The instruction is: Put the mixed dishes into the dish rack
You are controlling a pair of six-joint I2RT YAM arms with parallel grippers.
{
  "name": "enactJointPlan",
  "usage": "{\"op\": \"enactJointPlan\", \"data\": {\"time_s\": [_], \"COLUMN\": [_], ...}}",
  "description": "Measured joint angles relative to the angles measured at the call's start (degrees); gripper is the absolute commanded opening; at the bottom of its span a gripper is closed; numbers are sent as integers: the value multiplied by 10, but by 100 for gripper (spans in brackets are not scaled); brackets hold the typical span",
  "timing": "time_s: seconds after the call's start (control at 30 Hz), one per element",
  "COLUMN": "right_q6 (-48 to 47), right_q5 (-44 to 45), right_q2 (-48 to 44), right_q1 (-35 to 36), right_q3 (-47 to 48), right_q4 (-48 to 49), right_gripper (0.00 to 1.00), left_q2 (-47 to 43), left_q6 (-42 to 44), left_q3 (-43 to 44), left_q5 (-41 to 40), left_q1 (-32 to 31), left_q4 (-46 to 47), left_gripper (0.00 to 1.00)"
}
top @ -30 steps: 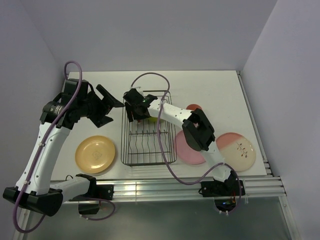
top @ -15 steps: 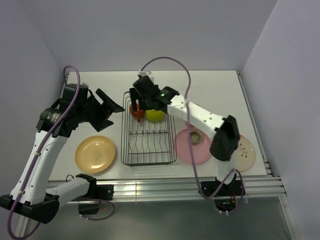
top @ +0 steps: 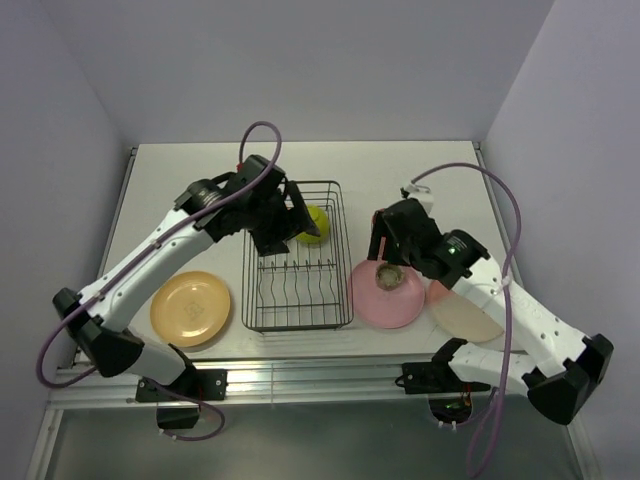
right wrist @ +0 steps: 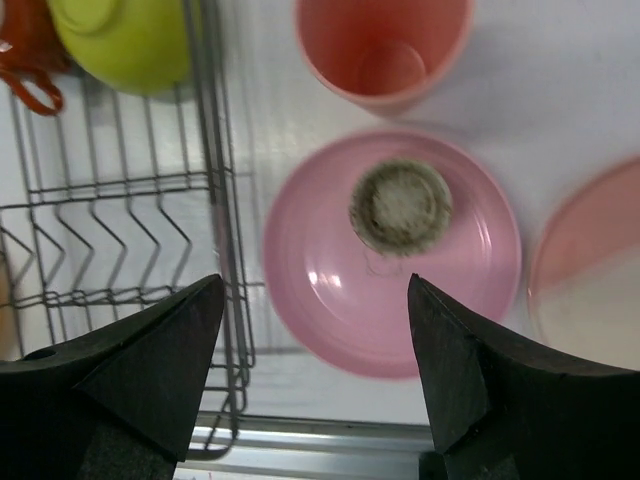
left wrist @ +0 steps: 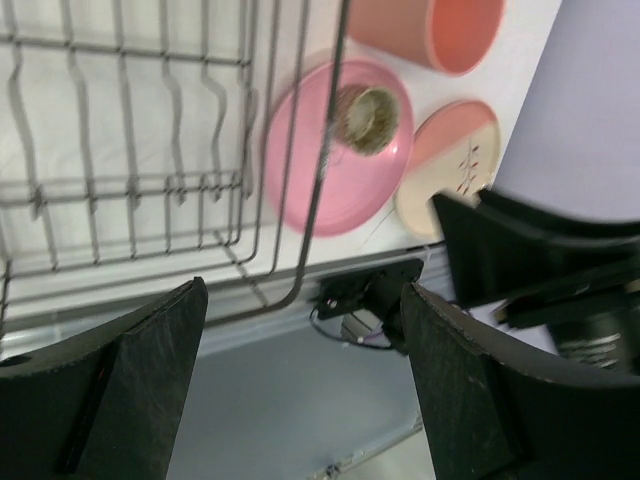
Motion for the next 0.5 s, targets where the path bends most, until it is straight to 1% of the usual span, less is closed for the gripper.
{"op": "enactJointPlan", "data": {"time_s": [0.13, 0.3, 0.4, 0.5], "right_q6": [21, 32, 27, 17], "right_q5": [-16, -69, -103, -141], "right_q2": [-45, -78, -71, -40], "right_q1": [-30, -127, -185, -239], "right_q3": [-54, -109, -112, -102], "right_q4": [-21, -20, -13, -5], "right_gripper": [78, 77, 76, 75], "left_q2": [85, 176, 216, 237], "left_q6": [9, 22, 30, 40], "left_q3": [84, 176, 221, 240], "left_q5": [-11, -16, -17, -18], "left_q1": [-18, -37, -48, -59], "left_q4": [9, 19, 19, 19], "left_gripper": [84, 82, 80, 76]}}
